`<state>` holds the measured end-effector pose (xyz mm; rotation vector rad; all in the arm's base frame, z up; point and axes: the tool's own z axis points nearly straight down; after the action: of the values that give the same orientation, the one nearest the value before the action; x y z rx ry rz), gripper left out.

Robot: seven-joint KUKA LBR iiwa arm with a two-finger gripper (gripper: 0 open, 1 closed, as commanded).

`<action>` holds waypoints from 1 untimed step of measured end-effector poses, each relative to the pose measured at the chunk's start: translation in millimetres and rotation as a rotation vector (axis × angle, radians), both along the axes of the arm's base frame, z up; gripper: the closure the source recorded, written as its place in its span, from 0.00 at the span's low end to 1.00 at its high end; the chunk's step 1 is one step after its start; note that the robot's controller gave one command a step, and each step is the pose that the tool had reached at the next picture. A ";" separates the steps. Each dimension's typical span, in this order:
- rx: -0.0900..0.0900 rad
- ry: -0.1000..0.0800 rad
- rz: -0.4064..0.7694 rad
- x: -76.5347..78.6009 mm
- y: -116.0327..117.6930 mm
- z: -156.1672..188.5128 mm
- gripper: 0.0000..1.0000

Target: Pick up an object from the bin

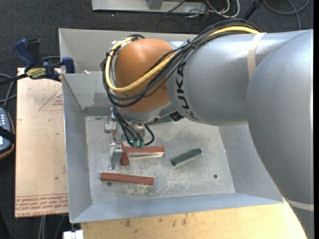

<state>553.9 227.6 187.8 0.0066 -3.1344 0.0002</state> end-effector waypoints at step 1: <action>0.001 -0.004 -0.002 1.0 -0.6 2.8 0.00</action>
Offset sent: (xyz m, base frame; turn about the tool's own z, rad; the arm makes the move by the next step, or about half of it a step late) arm 0.0201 -0.0036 -0.0435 -0.2293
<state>554.9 227.0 190.7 0.0033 -3.1387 -0.0011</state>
